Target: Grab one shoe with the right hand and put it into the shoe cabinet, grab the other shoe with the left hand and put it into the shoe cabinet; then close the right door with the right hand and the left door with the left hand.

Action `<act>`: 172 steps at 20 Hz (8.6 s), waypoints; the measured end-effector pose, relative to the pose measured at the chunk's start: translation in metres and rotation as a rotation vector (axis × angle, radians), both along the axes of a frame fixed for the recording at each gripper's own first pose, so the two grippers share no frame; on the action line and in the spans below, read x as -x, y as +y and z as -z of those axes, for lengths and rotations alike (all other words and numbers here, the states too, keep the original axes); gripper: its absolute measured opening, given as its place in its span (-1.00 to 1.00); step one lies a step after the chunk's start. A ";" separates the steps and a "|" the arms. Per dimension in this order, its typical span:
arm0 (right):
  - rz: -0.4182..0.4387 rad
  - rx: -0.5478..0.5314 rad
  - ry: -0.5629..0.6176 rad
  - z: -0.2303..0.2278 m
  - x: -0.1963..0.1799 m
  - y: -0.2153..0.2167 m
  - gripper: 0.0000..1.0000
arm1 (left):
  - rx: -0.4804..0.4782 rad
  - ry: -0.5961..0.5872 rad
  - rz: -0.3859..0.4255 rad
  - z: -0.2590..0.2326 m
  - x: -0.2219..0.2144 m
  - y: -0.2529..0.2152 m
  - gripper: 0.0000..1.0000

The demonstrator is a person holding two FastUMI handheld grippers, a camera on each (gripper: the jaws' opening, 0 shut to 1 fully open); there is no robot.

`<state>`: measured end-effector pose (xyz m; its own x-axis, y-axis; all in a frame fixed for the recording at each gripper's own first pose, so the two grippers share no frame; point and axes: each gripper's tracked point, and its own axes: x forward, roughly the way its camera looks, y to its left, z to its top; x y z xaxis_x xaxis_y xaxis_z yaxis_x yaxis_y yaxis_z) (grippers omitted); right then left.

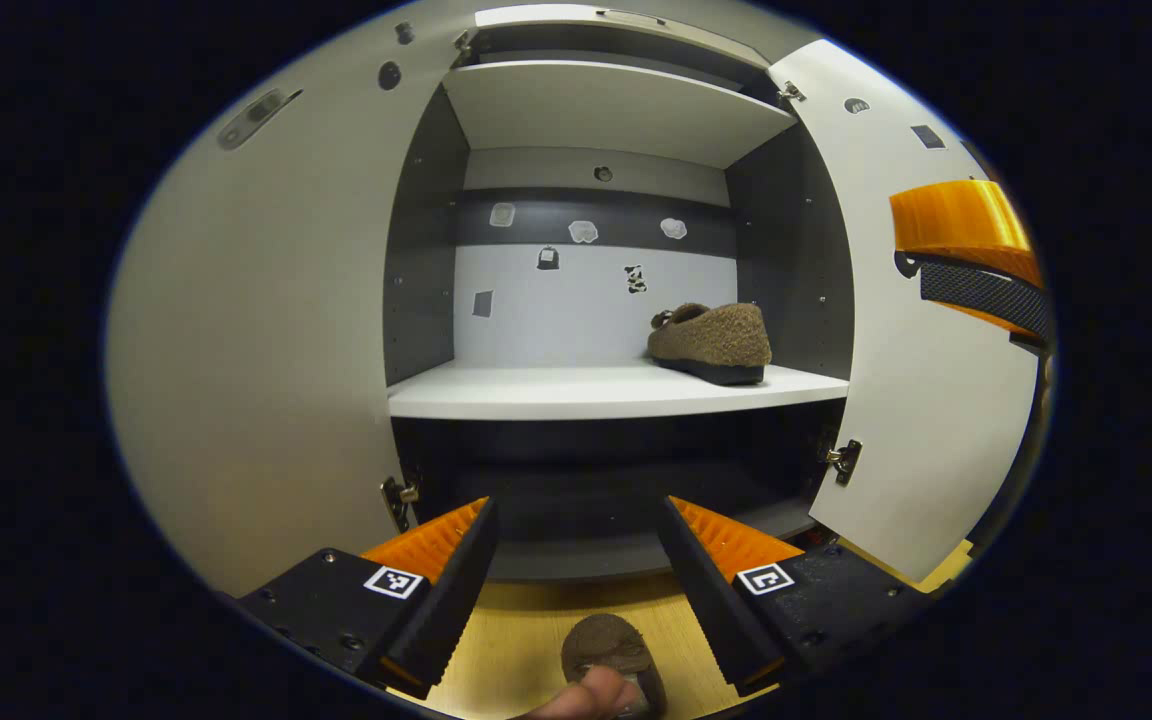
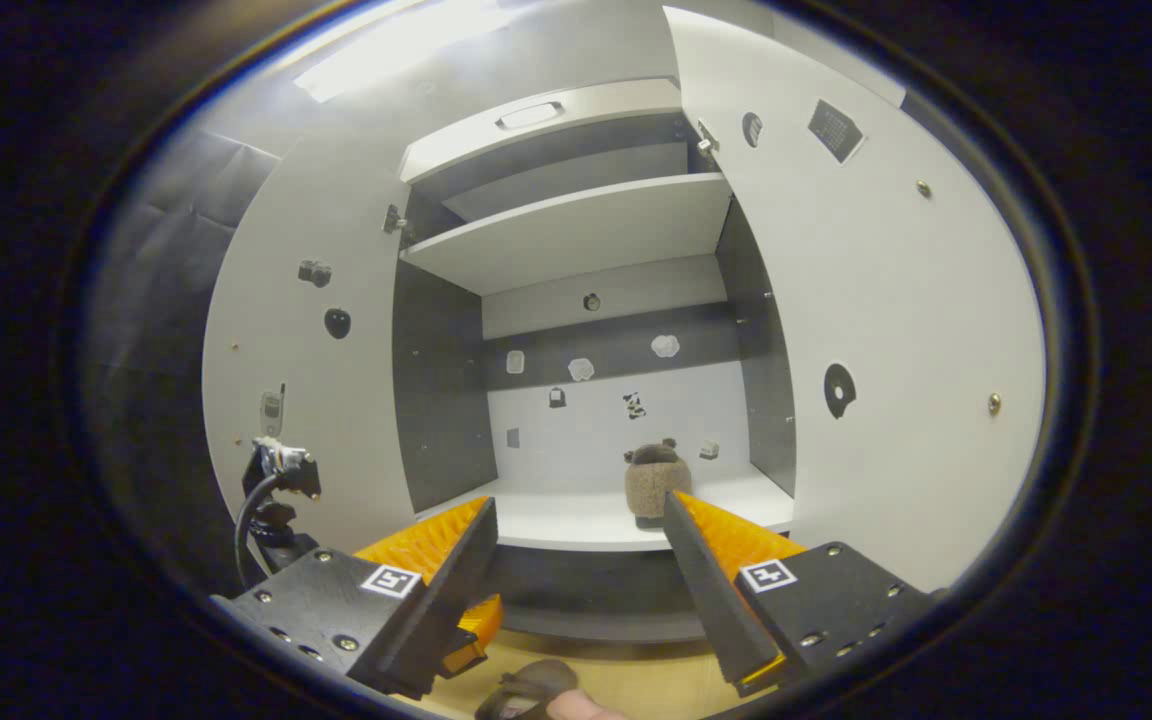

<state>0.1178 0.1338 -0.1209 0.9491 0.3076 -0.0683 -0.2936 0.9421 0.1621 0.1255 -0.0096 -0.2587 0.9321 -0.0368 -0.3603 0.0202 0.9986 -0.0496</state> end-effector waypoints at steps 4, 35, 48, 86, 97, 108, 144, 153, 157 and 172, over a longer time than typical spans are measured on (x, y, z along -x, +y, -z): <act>0.129 0.043 -0.098 0.011 0.015 -0.014 1.00 | 0.029 0.118 0.033 0.061 0.028 0.005 0.99; 0.274 -0.056 -0.100 0.026 0.042 -0.102 1.00 | -0.002 0.350 0.072 0.103 0.067 -0.011 -0.98; 0.158 0.057 -0.151 0.020 0.053 -0.089 1.00 | 0.020 -0.081 -0.025 -0.094 -0.035 0.001 -0.99; 0.080 0.147 -0.179 0.029 0.125 -0.050 0.98 | 0.012 -0.145 -0.157 -0.104 -0.233 0.051 0.94; 0.174 0.063 -0.090 0.049 0.167 -0.075 0.98 | 0.055 -0.209 0.032 -0.140 -0.074 -0.005 0.93; 0.228 0.131 -0.118 0.013 0.156 -0.102 0.94 | 0.100 -0.276 0.117 -0.166 0.049 -0.004 0.99; 0.179 0.248 0.087 -0.074 -0.008 -0.278 0.98 | 0.124 -0.462 0.157 -0.229 0.119 0.041 0.92; 0.177 0.191 0.098 -0.077 -0.009 -0.258 0.76 | 0.099 -0.320 0.155 -0.189 0.078 0.028 0.92; 0.096 0.152 0.085 -0.074 -0.007 -0.211 0.82 | 0.093 -0.283 0.172 -0.178 0.071 0.014 0.92; -0.056 0.184 0.080 -0.059 -0.017 -0.099 0.88 | 0.067 -0.300 0.206 -0.179 0.078 0.011 0.86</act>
